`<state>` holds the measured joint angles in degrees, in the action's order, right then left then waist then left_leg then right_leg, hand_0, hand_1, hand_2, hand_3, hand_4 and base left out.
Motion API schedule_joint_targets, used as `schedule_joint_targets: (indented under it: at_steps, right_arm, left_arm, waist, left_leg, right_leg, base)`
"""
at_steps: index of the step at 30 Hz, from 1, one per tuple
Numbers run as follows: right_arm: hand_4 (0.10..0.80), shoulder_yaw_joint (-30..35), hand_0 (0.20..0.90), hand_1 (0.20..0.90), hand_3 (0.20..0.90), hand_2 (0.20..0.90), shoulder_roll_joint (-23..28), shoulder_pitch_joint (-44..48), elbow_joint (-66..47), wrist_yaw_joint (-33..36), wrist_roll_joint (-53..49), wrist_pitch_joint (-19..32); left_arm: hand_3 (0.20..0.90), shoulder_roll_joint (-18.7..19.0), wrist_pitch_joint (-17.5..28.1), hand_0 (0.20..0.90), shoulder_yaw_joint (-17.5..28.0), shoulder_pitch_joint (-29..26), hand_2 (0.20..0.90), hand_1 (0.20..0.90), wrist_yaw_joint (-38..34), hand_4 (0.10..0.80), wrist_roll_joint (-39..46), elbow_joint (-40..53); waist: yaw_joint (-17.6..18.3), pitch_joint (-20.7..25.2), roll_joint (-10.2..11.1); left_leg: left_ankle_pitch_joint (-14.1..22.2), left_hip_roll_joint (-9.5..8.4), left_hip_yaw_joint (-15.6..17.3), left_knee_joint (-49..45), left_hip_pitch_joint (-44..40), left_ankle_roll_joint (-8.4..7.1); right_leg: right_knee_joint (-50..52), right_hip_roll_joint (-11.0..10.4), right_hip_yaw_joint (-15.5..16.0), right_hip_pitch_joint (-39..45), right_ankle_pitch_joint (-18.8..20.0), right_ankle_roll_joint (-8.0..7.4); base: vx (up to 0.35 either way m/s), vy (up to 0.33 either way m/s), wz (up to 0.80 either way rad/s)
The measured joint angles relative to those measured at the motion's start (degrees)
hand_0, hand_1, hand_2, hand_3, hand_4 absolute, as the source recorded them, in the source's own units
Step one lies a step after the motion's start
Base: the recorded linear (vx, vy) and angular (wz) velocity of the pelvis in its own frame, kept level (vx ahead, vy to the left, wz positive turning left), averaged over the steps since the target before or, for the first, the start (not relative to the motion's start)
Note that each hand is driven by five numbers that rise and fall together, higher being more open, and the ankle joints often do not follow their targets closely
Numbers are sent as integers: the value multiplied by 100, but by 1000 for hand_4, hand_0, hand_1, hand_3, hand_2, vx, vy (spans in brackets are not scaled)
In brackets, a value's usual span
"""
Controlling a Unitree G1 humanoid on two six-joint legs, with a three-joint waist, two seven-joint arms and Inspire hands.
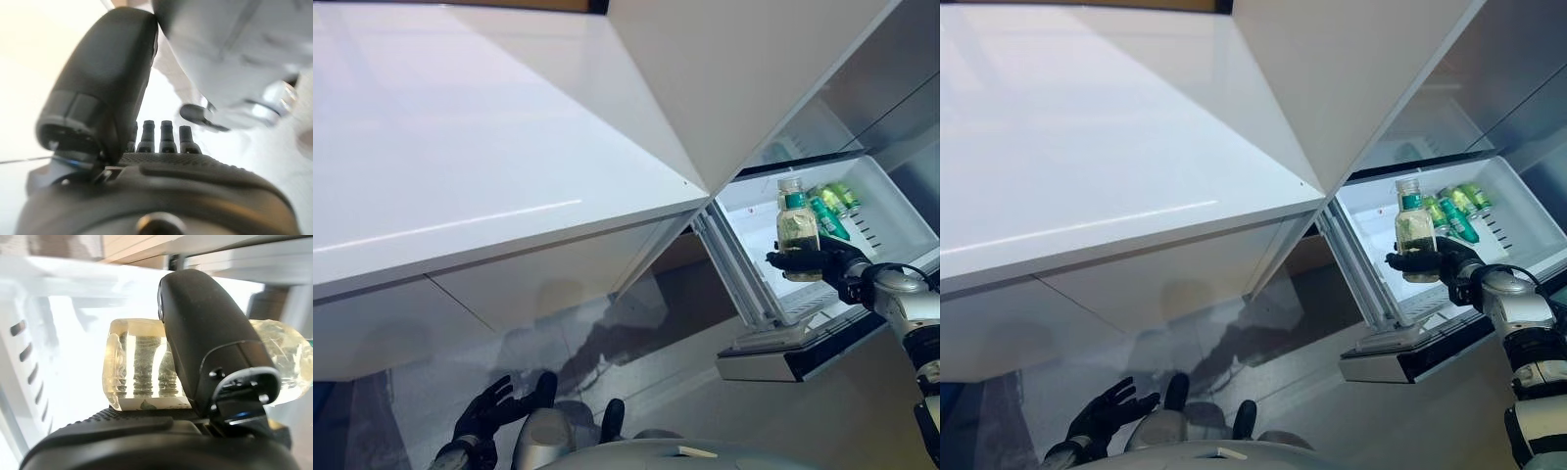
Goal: Put drinks into fridge and close the fridge
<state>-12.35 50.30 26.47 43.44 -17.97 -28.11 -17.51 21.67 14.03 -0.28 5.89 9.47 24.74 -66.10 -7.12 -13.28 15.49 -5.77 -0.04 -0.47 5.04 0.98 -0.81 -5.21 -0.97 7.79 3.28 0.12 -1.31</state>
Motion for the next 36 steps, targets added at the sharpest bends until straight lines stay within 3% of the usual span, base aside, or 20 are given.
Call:
schedule_joint_targets:
  at_steps: [7,17,26,31,36]
  right_arm:
    - [100,-171,300,300,200,300,-120,792,584,-22,144,0]
    - [100,-391,300,300,200,300,-218,1970,1823,44,530,-39]
    - [100,-364,300,300,200,300,-218,2545,2478,175,750,-583]
    - [100,-228,300,300,200,300,-216,2785,2525,206,975,-933]
    - [100,-125,300,300,200,300,-87,2988,2582,-229,1220,-1009]
  left_arm:
    - [900,119,-915,900,-207,-168,900,900,-402,800,11,694]
    - [900,149,-1156,900,-445,-561,900,900,-526,800,266,912]
    - [900,171,-1190,900,-472,-640,900,900,-586,800,381,1032]
    - [900,307,-1730,900,-548,-704,900,900,-762,800,528,1763]
    - [900,523,-2146,900,-546,-1022,900,900,-759,800,743,1810]
  waist:
    - [-123,-349,-145]
    - [-414,-704,-299]
    - [-533,-871,-446]
    - [-538,-911,-503]
    - [-502,-948,-560]
  left_leg:
    - [-2,-2,-77,0,45,4]
    - [-49,-6,-184,-1,276,1]
    - [-57,-13,-317,-2,352,6]
    - [-95,-23,-314,-1,380,4]
    - [-161,-30,-295,-2,542,10]
  right_leg:
    - [0,-11,68,-14,2,2]
    - [0,-11,226,-180,2,2]
    - [0,-15,270,-208,2,2]
    - [0,-29,275,-239,2,2]
    - [0,-32,255,-407,34,36]
  base:
    - [-27,13,5]
    - [-18,3,7]
    - [7,5,6]
    - [2,40,0]
    - [-44,44,-3]
